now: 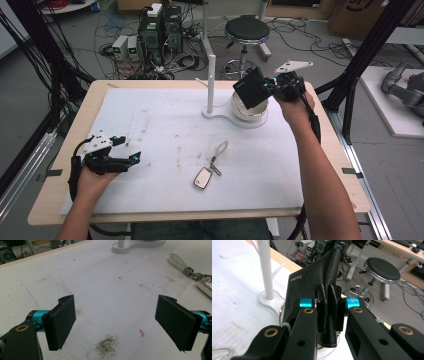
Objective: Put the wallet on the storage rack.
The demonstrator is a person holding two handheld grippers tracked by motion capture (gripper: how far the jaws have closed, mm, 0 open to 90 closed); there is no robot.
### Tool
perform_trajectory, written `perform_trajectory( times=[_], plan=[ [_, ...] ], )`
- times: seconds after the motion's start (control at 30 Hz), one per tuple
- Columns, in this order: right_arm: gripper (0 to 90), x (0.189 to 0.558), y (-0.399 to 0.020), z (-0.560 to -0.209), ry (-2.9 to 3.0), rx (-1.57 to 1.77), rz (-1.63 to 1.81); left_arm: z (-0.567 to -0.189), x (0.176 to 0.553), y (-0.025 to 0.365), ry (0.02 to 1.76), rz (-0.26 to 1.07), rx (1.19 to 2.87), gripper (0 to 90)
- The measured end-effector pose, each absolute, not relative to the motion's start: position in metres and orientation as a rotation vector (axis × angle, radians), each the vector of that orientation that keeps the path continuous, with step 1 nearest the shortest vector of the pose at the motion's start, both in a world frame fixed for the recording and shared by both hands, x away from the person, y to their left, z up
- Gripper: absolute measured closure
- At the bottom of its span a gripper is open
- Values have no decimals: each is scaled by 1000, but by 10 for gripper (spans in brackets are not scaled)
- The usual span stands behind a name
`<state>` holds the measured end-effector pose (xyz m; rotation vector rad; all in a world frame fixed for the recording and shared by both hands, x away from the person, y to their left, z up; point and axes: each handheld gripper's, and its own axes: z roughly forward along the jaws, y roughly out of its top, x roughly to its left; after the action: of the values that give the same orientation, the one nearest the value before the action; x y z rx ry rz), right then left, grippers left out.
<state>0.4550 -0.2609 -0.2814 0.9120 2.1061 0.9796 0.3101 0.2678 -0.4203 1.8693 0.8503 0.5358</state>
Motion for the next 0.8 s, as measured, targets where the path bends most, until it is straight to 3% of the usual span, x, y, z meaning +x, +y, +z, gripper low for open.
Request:
perform_trajectory(
  times=[0.8],
  plan=[
    [854,472,-258,-313,2161,919,809,-422,308,269,862,537,1872,169]
  ],
)
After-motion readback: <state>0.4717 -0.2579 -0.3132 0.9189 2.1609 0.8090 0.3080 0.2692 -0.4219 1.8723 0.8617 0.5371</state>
